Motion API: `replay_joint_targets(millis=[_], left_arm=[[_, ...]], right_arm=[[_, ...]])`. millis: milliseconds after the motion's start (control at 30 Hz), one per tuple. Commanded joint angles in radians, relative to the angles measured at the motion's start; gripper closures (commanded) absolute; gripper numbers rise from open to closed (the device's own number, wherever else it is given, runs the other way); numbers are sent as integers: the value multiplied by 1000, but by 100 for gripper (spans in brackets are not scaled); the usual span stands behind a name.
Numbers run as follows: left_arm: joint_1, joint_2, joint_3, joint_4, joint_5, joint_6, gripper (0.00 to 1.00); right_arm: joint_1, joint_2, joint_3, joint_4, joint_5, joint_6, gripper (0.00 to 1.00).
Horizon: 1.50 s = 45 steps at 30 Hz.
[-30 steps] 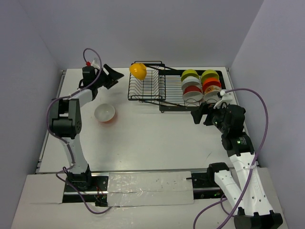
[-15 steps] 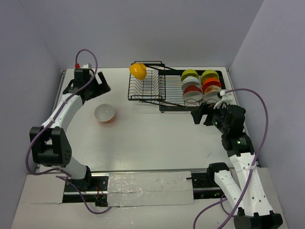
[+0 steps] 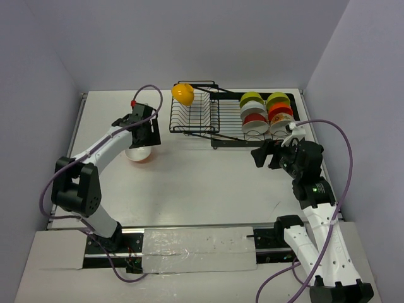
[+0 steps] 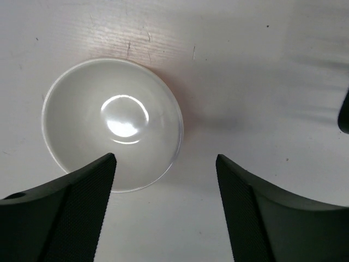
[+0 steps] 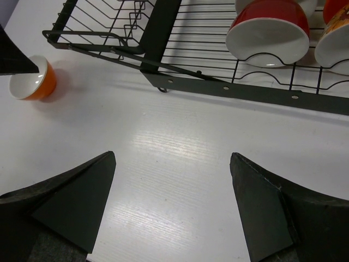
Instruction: Load the bowls into the dish rack
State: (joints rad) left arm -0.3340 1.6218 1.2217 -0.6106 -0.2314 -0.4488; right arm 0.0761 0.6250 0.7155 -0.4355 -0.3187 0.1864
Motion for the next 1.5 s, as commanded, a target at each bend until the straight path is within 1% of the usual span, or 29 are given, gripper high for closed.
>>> replay_joint_targets(millis=[0,67,100,167,267,333,467,500,700,767,800,867,900,933,1033,1167,1267,1300,1367,1400,1467], left_arm=[[-20,50,35,0,-63,-19,28],[-29,70,39,-5,-69,-27,33],[-37,84,45,-8,-74,-28,39],[-54,93,50,-8,-85,-33,43],[-66,113,62,-14,-82,-37,45],[-69,130,68,-20,-95,-41,48],[-74,151,73,-23,-108,-41,57],[-76,161,76,-26,-109,-42,62],[-80,188,98,-44,-140,-30,67],[-80,191,102,-48,-146,-27,74],[-80,190,107,-51,-148,-27,79],[-82,181,114,-60,-160,-22,87],[-82,165,119,-67,-163,-22,96],[-82,155,128,-75,-164,-21,99],[-82,87,142,-98,-167,-15,100],[-82,-17,193,-98,-132,18,100],[-82,-91,275,-66,-56,44,100],[-82,-102,321,-36,2,47,100],[-82,-121,363,6,78,48,100],[-82,-129,396,59,160,35,100],[-82,-141,413,133,254,16,100]], right_arm=[[8,-28,1,23,-7,-14,7],[8,-37,-4,20,-3,-18,7],[8,-44,-5,20,-3,-19,7],[8,-48,-14,23,-5,-18,7],[8,-56,-22,27,-13,-15,7],[7,-61,-22,29,-13,-15,7],[10,-59,-22,32,-16,-16,7],[8,-59,-22,32,-14,-16,7],[10,-57,-27,37,-11,-13,7],[8,-56,-25,35,-5,-16,7],[8,-53,-24,34,-2,-16,7],[8,-53,-21,30,1,-19,7],[8,-50,-19,30,3,-18,7],[8,-48,-19,30,3,-19,7],[10,-42,-13,29,4,-22,7],[8,-36,-10,30,4,-21,7],[7,-31,-8,34,1,-19,7],[8,-31,-8,34,1,-19,7],[8,-33,-7,34,3,-19,7],[8,-34,-8,34,4,-21,7],[8,-38,-10,32,7,-22,7]])
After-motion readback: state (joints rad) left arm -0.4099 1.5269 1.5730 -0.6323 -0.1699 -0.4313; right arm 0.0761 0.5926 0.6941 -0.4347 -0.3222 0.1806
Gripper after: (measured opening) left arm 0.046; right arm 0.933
